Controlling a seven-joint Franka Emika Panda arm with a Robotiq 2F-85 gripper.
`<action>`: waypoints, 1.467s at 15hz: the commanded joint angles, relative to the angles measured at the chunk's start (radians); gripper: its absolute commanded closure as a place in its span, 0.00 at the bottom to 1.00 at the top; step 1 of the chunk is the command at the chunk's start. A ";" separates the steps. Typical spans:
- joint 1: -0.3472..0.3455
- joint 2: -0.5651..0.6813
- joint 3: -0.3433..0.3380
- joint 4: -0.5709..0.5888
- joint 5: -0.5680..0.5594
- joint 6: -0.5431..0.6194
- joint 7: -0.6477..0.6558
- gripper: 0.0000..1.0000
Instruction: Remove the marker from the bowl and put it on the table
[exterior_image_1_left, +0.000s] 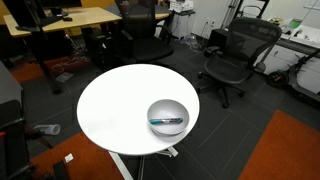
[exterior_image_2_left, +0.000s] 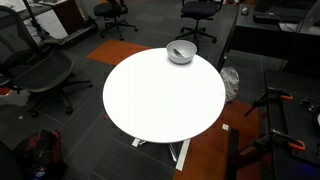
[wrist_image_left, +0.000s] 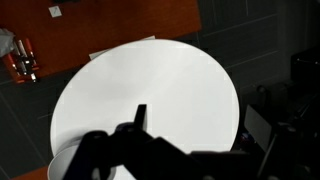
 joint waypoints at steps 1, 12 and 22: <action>-0.027 0.071 0.025 0.040 -0.035 0.104 -0.003 0.00; -0.099 0.319 0.004 0.147 -0.167 0.383 0.042 0.00; -0.128 0.542 -0.017 0.229 -0.256 0.556 0.101 0.00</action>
